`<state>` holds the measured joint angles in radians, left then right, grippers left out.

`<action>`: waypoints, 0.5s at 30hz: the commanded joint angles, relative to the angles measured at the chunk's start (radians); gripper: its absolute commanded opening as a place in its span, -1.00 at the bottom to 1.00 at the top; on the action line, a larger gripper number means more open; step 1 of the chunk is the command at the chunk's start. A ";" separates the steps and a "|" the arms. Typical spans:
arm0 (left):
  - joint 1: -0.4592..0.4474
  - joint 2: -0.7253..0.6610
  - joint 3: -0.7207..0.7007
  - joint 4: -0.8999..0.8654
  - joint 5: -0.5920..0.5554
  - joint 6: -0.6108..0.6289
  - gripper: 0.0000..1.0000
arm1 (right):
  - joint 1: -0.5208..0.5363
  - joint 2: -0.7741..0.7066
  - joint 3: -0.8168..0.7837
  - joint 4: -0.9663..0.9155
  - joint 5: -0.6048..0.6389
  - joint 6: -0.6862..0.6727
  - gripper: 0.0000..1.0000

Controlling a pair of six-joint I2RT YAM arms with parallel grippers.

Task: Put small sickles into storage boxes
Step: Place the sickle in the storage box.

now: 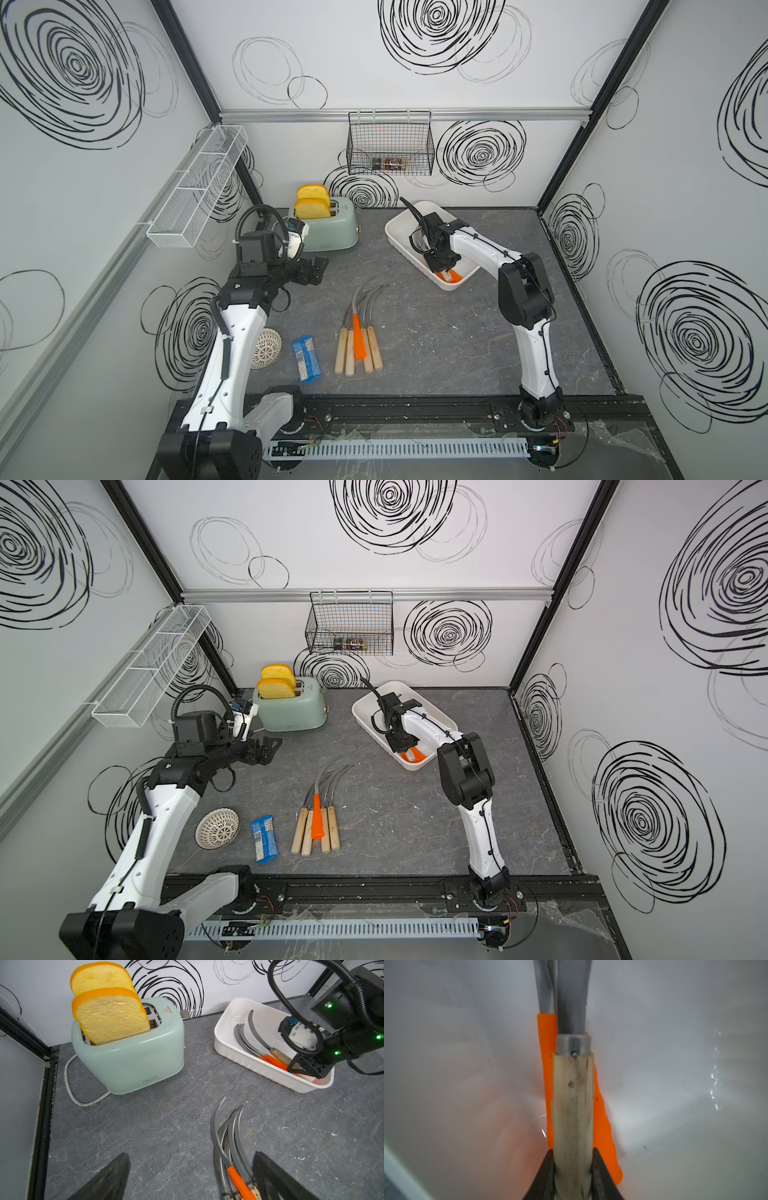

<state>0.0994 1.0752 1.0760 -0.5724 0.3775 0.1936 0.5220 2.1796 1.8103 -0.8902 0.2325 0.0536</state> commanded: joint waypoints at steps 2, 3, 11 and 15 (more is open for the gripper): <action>0.005 0.000 0.034 0.041 0.015 -0.006 0.92 | 0.003 0.011 0.018 -0.027 0.003 -0.021 -0.87; 0.006 0.000 0.033 0.042 0.016 -0.006 0.92 | 0.005 0.012 0.019 -0.027 -0.003 -0.021 -0.85; 0.006 -0.001 0.036 0.042 0.017 -0.007 0.93 | 0.005 0.033 0.019 -0.029 -0.033 -0.020 -0.80; 0.005 -0.001 0.038 0.042 0.017 -0.007 0.92 | 0.008 0.035 0.023 -0.028 -0.043 -0.020 -0.69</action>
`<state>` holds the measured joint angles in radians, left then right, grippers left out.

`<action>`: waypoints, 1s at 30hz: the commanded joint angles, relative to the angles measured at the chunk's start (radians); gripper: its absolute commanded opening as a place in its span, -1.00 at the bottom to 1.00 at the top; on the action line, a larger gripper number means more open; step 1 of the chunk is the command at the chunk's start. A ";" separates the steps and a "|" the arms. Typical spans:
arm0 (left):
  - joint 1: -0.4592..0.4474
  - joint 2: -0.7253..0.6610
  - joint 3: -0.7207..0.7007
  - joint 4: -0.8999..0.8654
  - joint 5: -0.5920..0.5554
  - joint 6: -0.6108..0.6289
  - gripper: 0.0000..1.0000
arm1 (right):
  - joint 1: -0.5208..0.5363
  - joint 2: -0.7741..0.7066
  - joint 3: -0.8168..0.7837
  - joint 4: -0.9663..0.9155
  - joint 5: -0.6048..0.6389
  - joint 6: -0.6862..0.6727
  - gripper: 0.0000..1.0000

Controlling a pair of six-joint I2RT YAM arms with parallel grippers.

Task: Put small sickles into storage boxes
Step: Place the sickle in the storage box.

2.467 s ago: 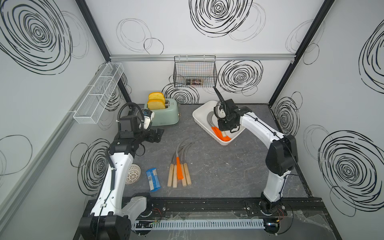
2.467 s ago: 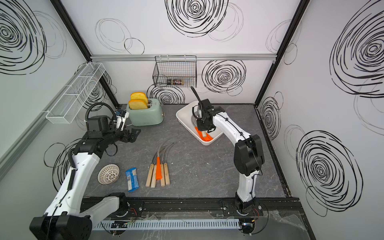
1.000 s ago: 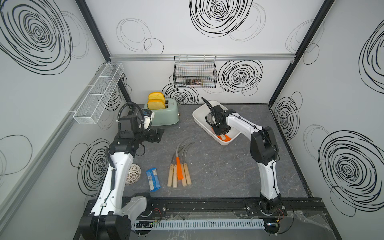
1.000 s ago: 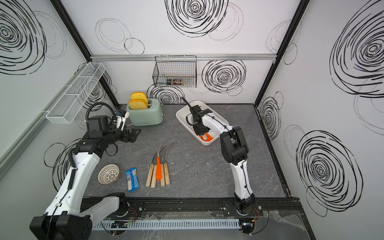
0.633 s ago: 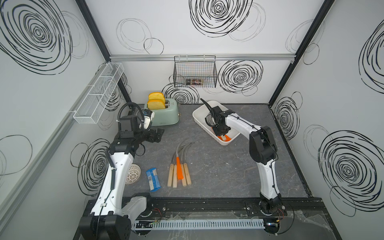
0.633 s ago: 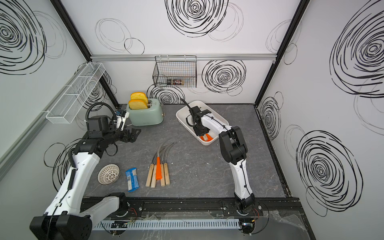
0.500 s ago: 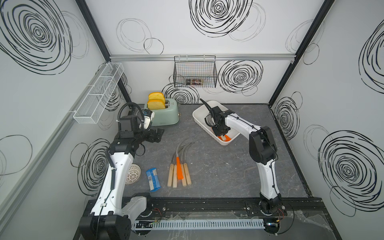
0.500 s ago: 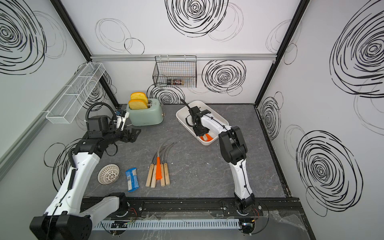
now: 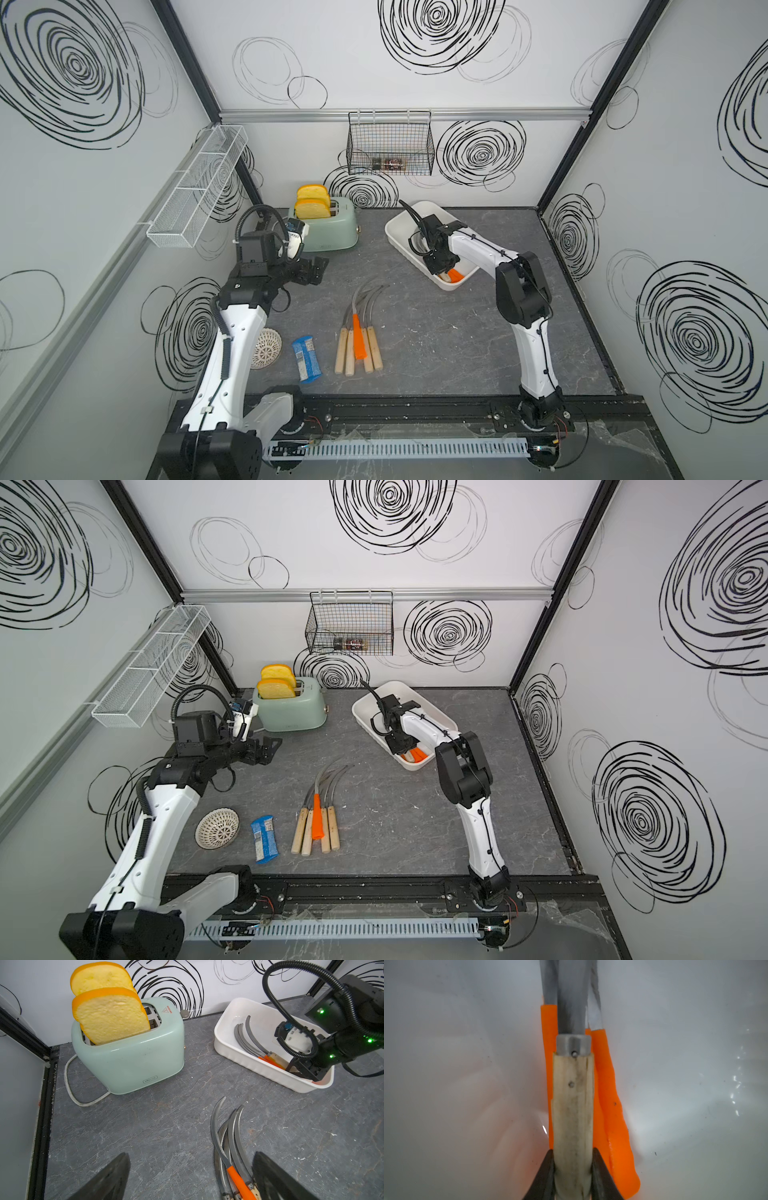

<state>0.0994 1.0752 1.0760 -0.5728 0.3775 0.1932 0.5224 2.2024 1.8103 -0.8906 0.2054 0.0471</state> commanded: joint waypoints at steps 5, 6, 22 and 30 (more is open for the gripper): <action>0.005 0.000 0.038 0.044 0.018 -0.008 0.92 | 0.008 0.011 0.021 -0.027 -0.008 -0.013 -0.53; 0.005 0.000 0.038 0.045 0.018 -0.009 0.92 | 0.007 0.011 0.020 -0.026 -0.005 -0.013 -0.51; 0.005 0.001 0.043 0.039 0.020 -0.009 0.92 | 0.008 0.012 0.018 -0.026 0.035 0.011 -0.28; 0.005 0.002 0.051 0.037 0.021 -0.012 0.93 | -0.006 -0.038 0.035 -0.011 0.068 0.039 -0.26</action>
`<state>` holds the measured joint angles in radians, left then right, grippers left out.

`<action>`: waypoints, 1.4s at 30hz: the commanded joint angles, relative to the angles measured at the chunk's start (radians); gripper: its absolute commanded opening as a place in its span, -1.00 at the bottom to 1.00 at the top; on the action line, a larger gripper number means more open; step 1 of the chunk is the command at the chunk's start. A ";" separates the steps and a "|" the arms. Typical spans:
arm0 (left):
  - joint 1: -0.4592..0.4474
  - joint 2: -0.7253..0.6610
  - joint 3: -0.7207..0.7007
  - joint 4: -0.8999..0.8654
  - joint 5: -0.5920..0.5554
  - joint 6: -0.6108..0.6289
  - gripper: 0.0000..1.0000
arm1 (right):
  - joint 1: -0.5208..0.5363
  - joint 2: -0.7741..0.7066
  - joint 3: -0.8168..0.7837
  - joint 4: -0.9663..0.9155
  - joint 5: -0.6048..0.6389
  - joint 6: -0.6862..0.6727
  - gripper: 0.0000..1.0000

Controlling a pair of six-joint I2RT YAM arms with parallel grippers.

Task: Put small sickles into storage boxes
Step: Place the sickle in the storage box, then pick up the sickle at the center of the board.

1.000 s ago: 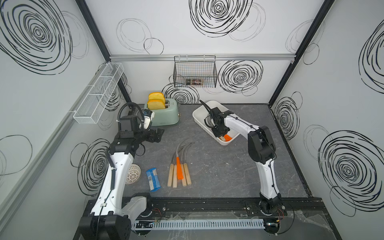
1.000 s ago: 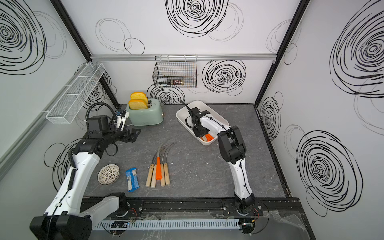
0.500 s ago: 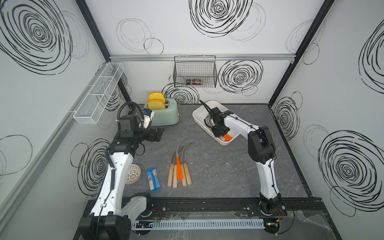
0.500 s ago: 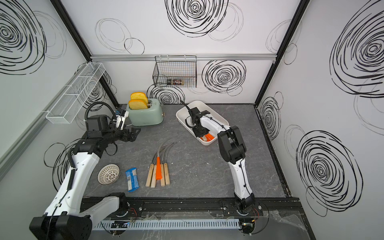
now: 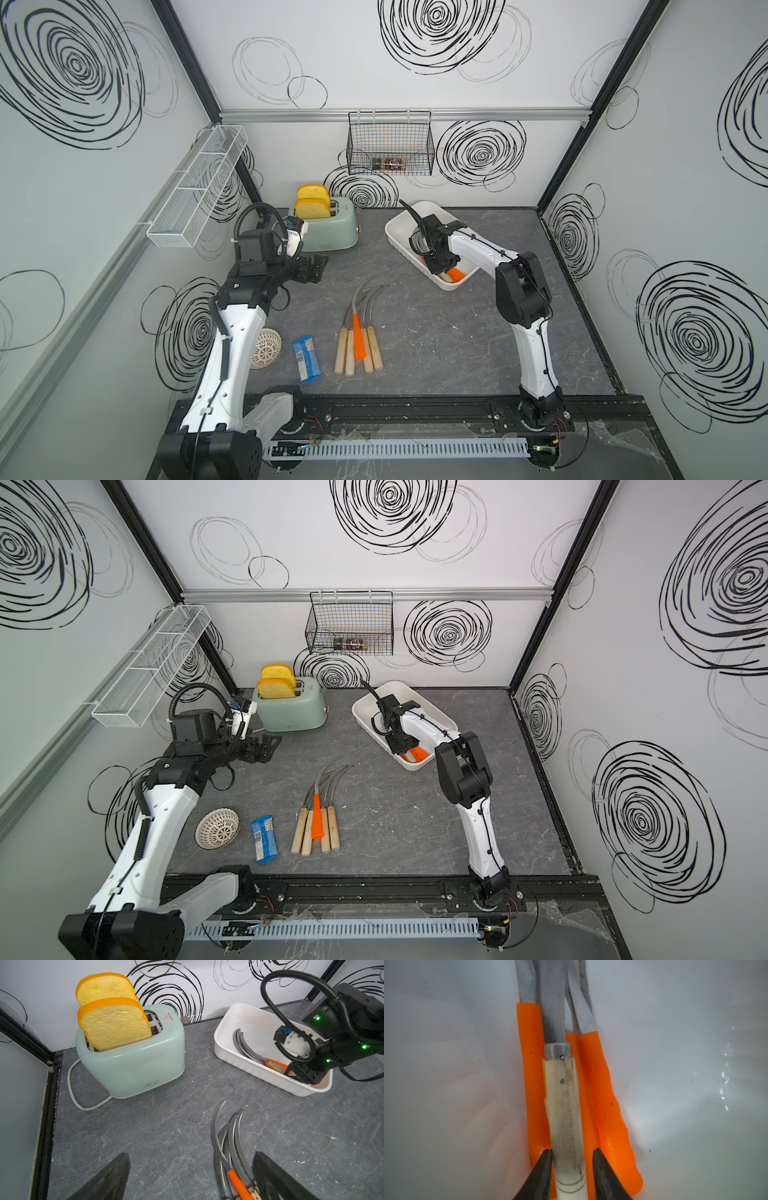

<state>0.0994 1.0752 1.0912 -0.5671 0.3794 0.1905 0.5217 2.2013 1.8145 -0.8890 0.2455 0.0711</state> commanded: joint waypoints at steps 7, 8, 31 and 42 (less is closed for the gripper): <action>0.005 0.008 0.035 0.021 -0.008 -0.018 0.92 | -0.036 -0.163 0.043 0.023 -0.003 0.077 -0.26; 0.006 0.012 0.035 0.018 -0.018 -0.017 0.92 | -0.038 -0.186 0.042 0.028 -0.020 0.088 -0.26; 0.023 0.052 -0.042 0.008 -0.014 0.002 0.92 | 0.474 -0.552 -0.453 0.263 -0.293 0.372 -0.25; 0.031 0.036 -0.059 0.000 -0.011 0.007 0.92 | 0.649 -0.402 -0.447 0.355 -0.304 0.492 -0.26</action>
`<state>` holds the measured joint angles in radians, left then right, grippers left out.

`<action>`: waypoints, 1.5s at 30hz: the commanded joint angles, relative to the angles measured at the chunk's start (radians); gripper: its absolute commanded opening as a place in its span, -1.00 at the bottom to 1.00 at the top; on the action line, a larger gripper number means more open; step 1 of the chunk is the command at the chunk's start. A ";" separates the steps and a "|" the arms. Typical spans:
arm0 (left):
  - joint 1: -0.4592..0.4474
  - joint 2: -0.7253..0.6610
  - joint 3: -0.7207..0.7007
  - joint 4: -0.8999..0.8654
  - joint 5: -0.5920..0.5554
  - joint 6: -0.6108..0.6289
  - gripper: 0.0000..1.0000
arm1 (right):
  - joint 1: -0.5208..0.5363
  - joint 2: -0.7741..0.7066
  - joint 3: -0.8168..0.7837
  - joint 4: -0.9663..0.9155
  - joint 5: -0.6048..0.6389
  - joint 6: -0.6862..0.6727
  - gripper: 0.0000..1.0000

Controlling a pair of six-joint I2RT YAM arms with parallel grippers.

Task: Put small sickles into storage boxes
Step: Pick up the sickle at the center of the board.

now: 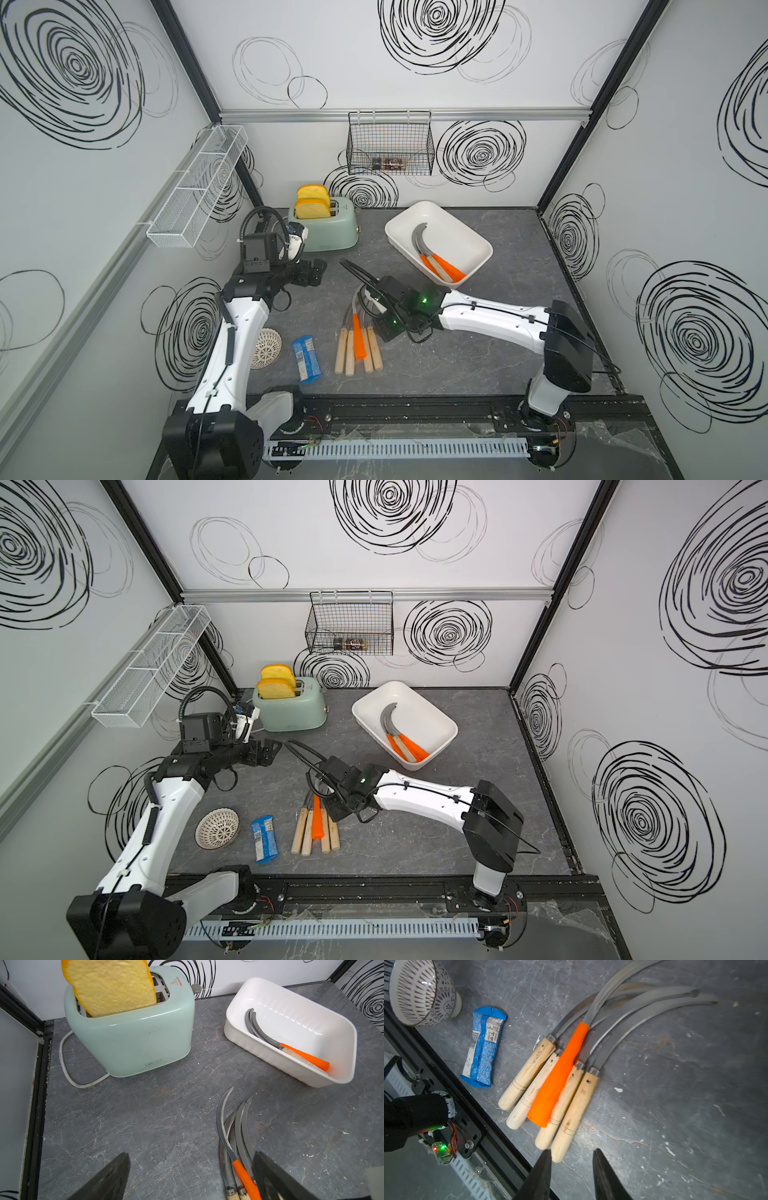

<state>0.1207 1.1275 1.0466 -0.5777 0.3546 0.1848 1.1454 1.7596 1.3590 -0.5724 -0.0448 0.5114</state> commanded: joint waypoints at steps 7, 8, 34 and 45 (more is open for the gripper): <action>0.014 -0.026 -0.022 0.006 0.009 0.036 0.93 | 0.079 0.121 0.039 0.005 0.041 0.105 -0.26; 0.016 -0.027 -0.022 0.004 0.011 0.036 0.93 | 0.085 0.128 0.043 -0.002 0.046 0.111 -0.26; 0.017 -0.038 -0.007 -0.008 0.031 0.032 0.92 | 0.098 0.218 0.043 -0.057 0.121 0.210 -0.25; 0.017 -0.038 0.008 -0.015 0.032 0.035 0.92 | 0.097 0.249 0.067 -0.075 0.126 0.193 -0.25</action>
<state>0.1295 1.1038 1.0359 -0.5869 0.3672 0.2024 1.2373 1.9865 1.3983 -0.6098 0.0635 0.7063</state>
